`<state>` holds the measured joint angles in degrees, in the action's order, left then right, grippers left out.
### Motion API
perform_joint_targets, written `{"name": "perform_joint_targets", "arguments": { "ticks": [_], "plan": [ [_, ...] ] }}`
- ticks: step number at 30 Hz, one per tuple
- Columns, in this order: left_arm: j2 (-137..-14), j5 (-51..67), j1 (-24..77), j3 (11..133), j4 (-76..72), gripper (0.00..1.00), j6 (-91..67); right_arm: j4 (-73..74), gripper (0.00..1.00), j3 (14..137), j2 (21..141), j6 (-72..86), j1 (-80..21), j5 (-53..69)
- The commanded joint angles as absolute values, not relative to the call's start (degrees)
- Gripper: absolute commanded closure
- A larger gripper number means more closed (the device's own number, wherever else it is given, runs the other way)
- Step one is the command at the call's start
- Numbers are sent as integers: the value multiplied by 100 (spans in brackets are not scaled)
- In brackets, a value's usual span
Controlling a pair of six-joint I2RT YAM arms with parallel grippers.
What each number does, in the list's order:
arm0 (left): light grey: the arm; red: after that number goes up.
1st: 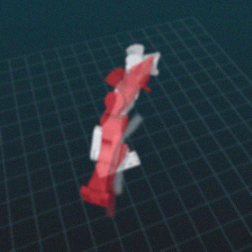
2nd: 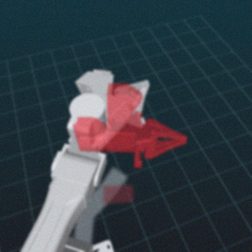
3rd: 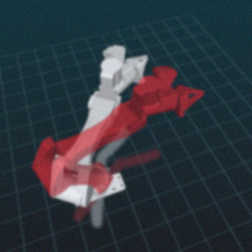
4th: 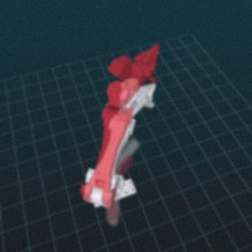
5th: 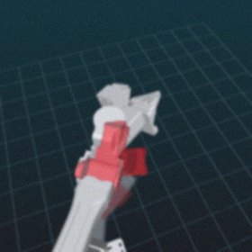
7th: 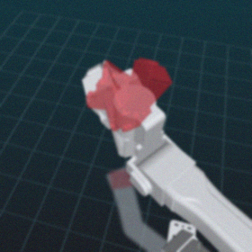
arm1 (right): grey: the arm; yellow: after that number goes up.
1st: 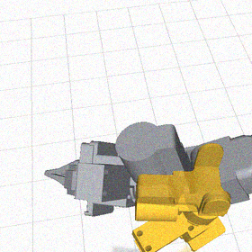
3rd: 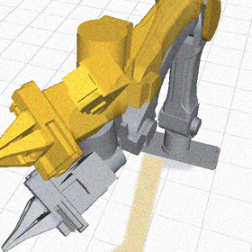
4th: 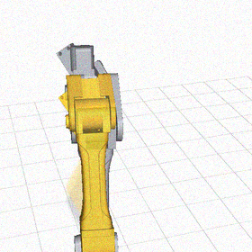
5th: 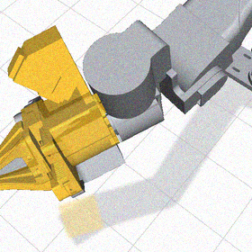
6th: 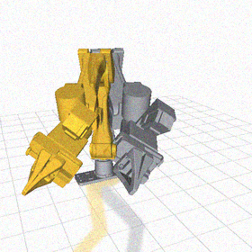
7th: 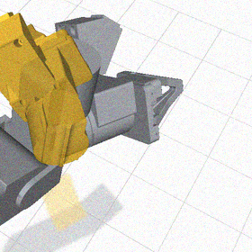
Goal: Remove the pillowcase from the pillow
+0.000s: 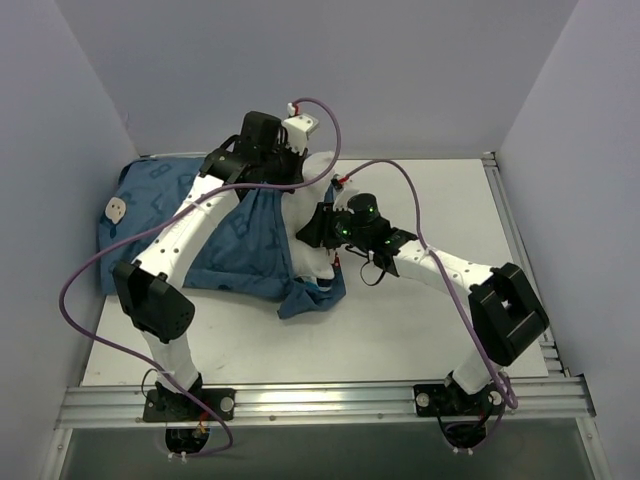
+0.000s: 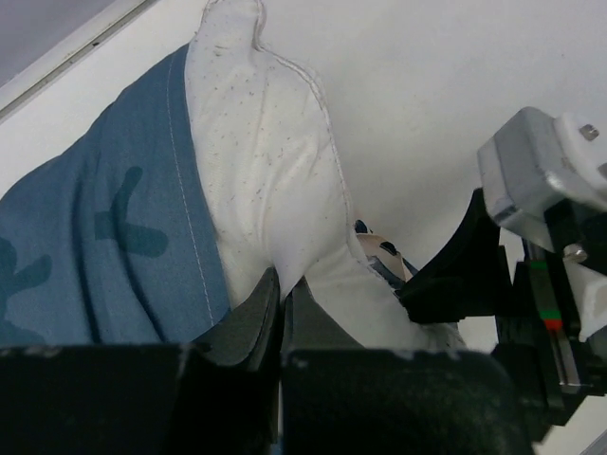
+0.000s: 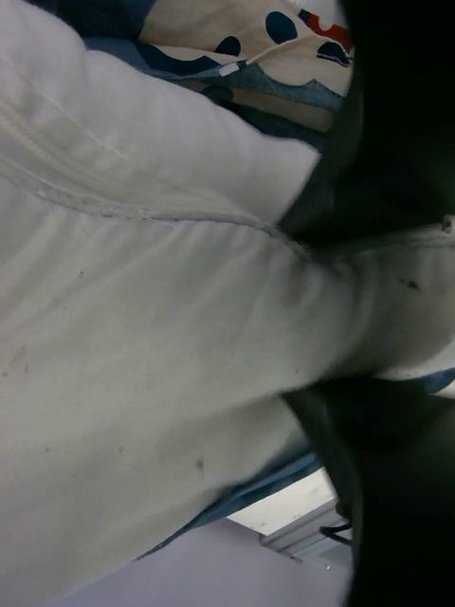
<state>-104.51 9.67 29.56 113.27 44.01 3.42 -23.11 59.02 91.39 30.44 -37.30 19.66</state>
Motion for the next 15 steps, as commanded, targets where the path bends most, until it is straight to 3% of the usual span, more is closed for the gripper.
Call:
{"name": "perform_joint_targets", "arguments": {
  "ticks": [1, 2, 3, 6, 15],
  "plan": [
    [-10204, 1423, 3006, 11664, 3682, 98, 254, -2742, 64, 5950, 9325, 3523, -3788, 2329],
    [-10204, 1450, 3015, 11646, 3735, 98, 342, -2760, 77, 5959, 9343, 3568, -3788, 2338],
    [-10222, 1537, 3006, 11654, 3840, 80, 430, -2768, 100, 5950, 9325, 3638, -3788, 2329],
    [-10230, 1669, 2988, 11803, 4402, 6, 781, -2742, 100, 5924, 9264, 3867, -3762, 2215],
    [-9196, 2452, 1979, 11744, 7054, 6, 1889, -2856, 100, 5713, 9184, 4631, -3551, 2118]
  ]
}}
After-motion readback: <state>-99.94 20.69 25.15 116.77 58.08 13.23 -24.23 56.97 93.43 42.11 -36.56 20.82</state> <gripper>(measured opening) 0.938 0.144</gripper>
